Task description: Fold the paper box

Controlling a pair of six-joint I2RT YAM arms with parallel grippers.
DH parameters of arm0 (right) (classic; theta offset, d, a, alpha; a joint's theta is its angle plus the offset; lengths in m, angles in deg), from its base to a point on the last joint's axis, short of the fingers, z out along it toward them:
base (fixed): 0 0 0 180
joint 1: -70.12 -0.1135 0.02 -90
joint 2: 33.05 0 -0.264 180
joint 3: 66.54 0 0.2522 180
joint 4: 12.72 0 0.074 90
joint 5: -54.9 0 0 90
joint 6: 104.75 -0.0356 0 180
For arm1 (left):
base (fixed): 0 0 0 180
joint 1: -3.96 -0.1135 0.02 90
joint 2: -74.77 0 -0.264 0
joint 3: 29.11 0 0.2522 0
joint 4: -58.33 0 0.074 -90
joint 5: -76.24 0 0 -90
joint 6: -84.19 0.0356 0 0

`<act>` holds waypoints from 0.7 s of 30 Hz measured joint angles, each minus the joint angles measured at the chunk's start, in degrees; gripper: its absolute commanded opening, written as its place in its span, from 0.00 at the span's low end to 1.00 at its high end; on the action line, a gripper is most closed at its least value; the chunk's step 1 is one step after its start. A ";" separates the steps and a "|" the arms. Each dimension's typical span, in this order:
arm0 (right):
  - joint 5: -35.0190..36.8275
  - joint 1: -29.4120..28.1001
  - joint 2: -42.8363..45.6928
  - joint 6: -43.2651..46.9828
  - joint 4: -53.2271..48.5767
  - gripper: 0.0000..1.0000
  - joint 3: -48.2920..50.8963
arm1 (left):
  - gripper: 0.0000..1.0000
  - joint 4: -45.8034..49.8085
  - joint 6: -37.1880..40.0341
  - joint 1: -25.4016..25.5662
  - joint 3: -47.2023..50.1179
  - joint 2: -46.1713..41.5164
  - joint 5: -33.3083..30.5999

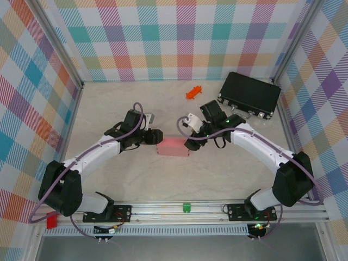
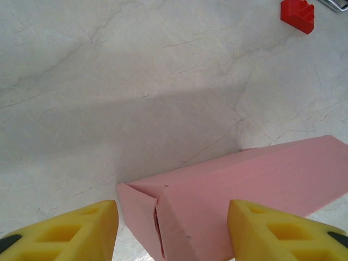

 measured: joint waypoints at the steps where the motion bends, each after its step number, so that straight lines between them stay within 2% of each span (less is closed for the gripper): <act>1: -1.03 0.00 0.00 3.04 -0.04 0.79 -0.04 | 0.55 0.00 0.00 0.00 0.00 0.02 0.04; 5: -3.91 0.00 -0.17 13.51 -0.76 0.85 -0.17 | 0.55 -0.02 0.02 0.00 0.00 0.11 0.39; 10: -6.78 0.00 -4.20 22.29 -3.26 0.86 -4.11 | 0.55 -0.20 0.04 0.00 0.00 0.35 0.55; 15: -8.13 -0.07 -8.94 26.16 -4.42 0.86 -7.91 | 0.54 -0.22 0.15 0.00 0.00 0.37 0.57; 21: -8.09 -0.87 -12.55 26.80 -6.14 0.86 -9.88 | 0.54 -0.31 0.20 0.00 0.00 0.37 0.57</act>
